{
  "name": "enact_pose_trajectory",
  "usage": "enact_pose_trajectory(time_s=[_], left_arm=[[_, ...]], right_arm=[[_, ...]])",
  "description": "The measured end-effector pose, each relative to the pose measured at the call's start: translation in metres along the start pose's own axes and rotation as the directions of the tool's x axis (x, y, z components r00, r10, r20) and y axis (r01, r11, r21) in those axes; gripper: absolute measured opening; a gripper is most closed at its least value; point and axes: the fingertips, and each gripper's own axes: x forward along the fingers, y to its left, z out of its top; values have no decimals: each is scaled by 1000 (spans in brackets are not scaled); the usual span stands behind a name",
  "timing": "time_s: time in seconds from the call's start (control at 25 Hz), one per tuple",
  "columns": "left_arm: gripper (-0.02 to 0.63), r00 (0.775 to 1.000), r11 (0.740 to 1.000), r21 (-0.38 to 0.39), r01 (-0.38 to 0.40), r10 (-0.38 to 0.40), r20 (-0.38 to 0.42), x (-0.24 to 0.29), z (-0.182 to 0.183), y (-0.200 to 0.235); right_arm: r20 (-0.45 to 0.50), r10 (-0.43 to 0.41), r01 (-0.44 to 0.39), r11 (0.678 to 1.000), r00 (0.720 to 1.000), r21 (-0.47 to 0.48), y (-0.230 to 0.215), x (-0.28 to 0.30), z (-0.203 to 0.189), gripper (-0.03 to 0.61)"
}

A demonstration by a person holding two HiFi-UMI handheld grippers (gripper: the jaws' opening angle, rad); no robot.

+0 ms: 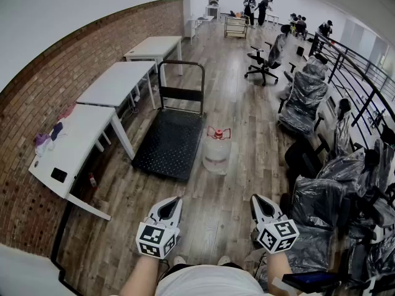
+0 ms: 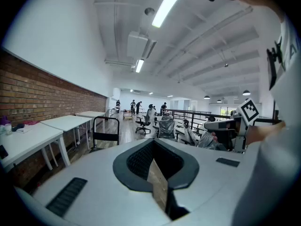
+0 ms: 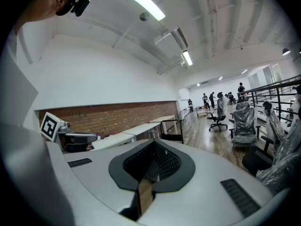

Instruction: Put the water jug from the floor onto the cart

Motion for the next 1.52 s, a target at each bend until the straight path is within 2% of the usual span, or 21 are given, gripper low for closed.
enact_pose_trajectory(time_s=[0.16,0.68,1.04,1.24,1.52], left_arm=[[-2,1000,1000,11,-7,7,-1,13,4,-18],[-1,998,997,43,-57,58,-21,45,4,-71],[0,999,1000,18,-7,7,-47,77,-4,-81],[0,999,999,9,30,-30,-26,108,5,-63],[0,999,998,-51,32,-33,-22,145,3,8]], right_arm=[[2,4,-4,1000,1000,-6,-23,-8,4,2],[13,33,-34,998,999,59,-93,-26,0,2],[-23,-22,23,997,1000,67,-117,-31,-7,2],[-46,-82,85,994,996,67,-132,-20,-3,2],[-86,-95,97,995,992,25,-119,47,1,2]])
